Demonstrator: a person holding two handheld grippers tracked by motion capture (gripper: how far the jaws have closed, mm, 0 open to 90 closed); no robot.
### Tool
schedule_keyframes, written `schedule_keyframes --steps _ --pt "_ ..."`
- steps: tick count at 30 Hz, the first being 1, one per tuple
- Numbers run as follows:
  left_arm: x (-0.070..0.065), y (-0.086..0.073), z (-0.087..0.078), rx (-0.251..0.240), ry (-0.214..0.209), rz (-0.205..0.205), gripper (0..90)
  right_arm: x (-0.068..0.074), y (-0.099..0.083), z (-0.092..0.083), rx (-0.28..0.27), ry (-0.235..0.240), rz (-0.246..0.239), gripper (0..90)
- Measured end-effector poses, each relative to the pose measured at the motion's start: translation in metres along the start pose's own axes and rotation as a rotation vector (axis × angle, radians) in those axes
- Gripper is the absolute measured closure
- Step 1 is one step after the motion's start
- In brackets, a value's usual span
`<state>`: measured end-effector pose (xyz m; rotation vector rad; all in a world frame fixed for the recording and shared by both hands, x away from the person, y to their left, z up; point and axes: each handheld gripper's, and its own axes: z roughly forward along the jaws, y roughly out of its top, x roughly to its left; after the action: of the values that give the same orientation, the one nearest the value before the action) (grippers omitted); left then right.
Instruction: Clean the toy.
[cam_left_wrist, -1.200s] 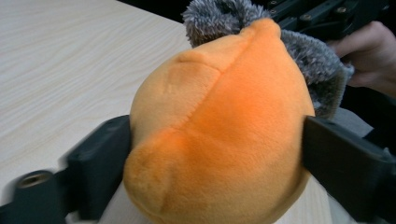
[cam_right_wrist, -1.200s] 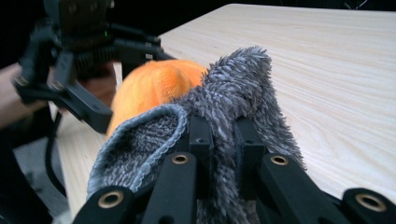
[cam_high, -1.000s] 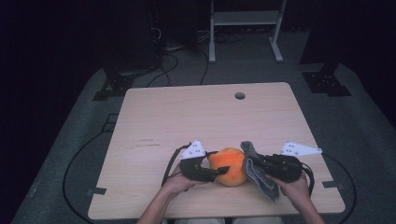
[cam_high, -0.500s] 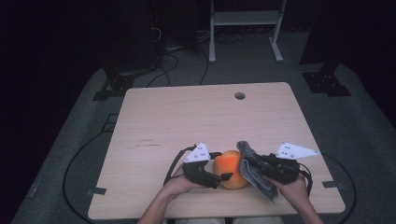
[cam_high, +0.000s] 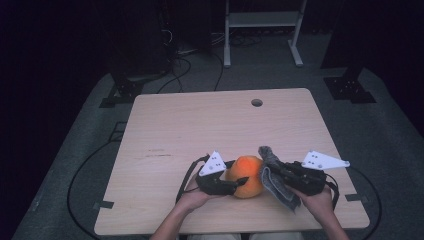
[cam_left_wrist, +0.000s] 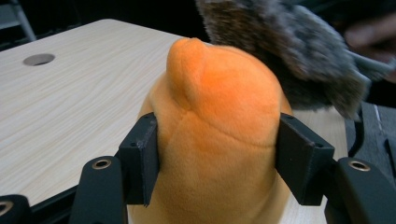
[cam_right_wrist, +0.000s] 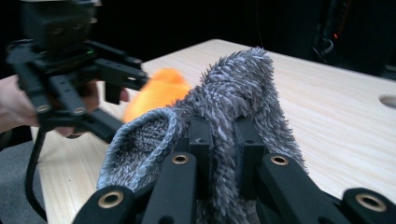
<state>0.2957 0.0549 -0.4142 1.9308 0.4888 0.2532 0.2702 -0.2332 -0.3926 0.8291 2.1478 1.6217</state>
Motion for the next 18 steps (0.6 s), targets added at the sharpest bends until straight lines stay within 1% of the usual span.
schedule_keyframes --steps 1,2,4,5,6,7,8,9,10,11,12,13,14,16,17,18 --pt "0.000 -0.002 0.001 0.002 -0.011 0.000 37.3 0.001 -0.001 0.002 0.010 -0.001 -0.007 80.0" --pt "0.000 -0.003 0.001 0.003 -0.015 0.001 36.9 0.001 -0.003 0.007 0.032 -0.010 -0.011 80.0" --pt "0.000 -0.004 0.002 0.020 -0.049 0.006 33.3 -0.005 -0.011 0.012 0.061 -0.013 0.011 80.0" --pt "0.001 -0.005 0.002 0.016 -0.061 0.007 31.5 -0.007 -0.014 0.013 0.066 -0.009 0.023 80.0" --pt "0.001 -0.005 0.002 0.015 -0.064 0.016 27.5 -0.010 -0.017 0.013 0.071 0.002 0.037 80.1" --pt "0.001 -0.004 0.003 0.020 -0.057 0.028 23.0 -0.011 -0.018 0.013 0.073 0.013 0.039 80.1" --pt "0.001 -0.003 0.003 0.030 -0.050 0.034 18.5 -0.011 -0.018 0.012 0.076 0.024 0.035 80.1" --pt "0.001 -0.002 0.005 0.040 -0.038 0.041 16.5 -0.010 -0.018 0.012 0.079 0.036 0.026 80.1" --pt "0.000 -0.002 0.007 0.055 -0.038 0.048 14.2 -0.009 -0.017 0.012 0.082 0.052 0.025 80.1" --pt "-0.001 -0.003 0.008 0.058 -0.047 0.051 15.0 -0.007 -0.017 0.013 0.085 0.066 0.009 80.1" --pt "-0.004 -0.006 0.009 0.046 -0.037 0.073 19.5 -0.006 -0.016 0.013 0.088 0.070 0.006 80.1" --pt "-0.005 -0.007 0.010 0.043 -0.032 0.078 25.0 -0.003 -0.014 0.014 0.091 0.074 0.005 80.1" --pt "-0.006 -0.008 0.011 0.048 -0.045 0.073 27.9 -0.001 -0.012 0.014 0.090 0.080 -0.002 80.2" --pt "-0.009 -0.008 0.011 0.056 -0.045 0.093 31.5 0.007 -0.006 0.014 0.078 0.108 -0.028 80.1" --pt "-0.009 -0.008 0.011 0.062 -0.046 0.102 32.8 0.011 -0.004 0.014 0.074 0.105 -0.045 80.1" --pt "-0.008 -0.008 0.009 0.065 -0.049 0.107 34.3 0.012 -0.003 0.015 0.074 0.092 -0.053 80.0"
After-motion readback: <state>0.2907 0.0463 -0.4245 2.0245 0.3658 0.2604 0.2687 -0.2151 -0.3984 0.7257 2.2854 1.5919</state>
